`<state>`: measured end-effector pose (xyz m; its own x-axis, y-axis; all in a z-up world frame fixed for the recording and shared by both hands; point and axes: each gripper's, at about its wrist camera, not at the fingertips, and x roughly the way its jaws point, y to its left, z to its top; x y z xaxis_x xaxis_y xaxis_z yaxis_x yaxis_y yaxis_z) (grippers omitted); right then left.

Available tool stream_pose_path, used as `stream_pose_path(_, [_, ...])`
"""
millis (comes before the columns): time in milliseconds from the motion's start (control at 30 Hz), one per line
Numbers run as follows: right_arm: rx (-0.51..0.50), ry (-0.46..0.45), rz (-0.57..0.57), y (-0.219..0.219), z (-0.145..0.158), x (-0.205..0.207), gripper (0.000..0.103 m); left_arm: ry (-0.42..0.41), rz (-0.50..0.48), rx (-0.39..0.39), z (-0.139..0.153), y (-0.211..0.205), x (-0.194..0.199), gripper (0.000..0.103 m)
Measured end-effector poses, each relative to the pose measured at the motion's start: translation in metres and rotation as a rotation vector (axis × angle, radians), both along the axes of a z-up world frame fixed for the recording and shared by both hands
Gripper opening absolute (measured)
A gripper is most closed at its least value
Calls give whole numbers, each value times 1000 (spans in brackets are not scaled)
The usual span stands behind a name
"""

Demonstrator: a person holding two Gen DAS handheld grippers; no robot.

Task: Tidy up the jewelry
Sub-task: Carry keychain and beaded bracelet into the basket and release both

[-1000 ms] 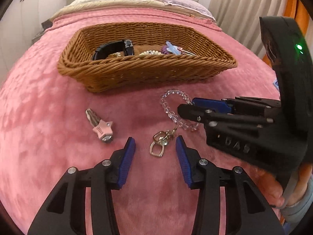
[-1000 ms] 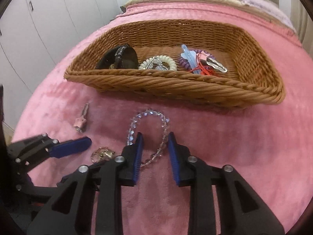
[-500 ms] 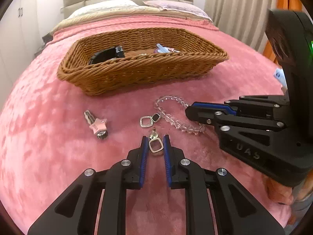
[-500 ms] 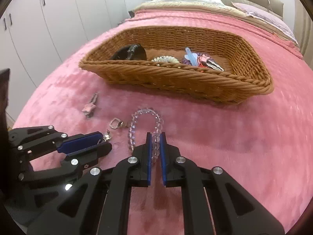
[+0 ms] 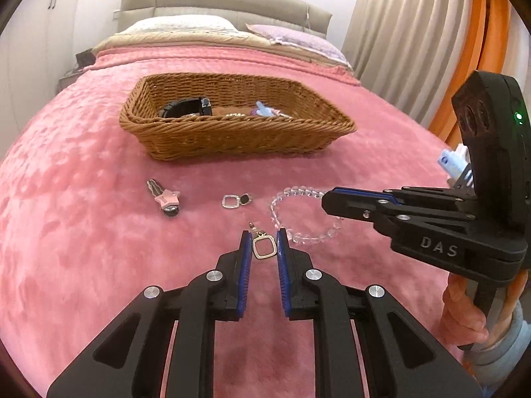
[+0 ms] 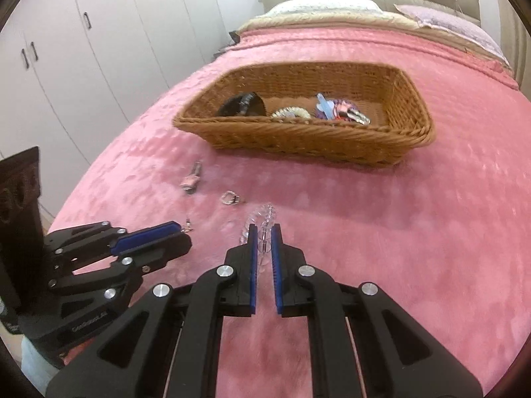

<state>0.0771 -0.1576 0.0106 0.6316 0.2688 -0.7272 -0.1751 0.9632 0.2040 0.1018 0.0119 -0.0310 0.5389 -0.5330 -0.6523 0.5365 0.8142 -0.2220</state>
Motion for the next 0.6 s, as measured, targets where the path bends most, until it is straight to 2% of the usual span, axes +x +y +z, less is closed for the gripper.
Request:
stream_pose_path(200, [-21,-46,9,0,31,-22,6,-30,-11,-37,19,6,-18,13])
stream_pose_path(367, [-29,-108,1,-3,63,-27,6,-94,-21,-63,49,8,-23,13])
stream_pose_path(500, [-60,-170,-4,-6,92,-11,6,-140,-6,-91,75,5,-6,13])
stream_pose_path(600, [-68,-209,-15,-7,108,11,6,-138,34,-136,85,-1,29,13])
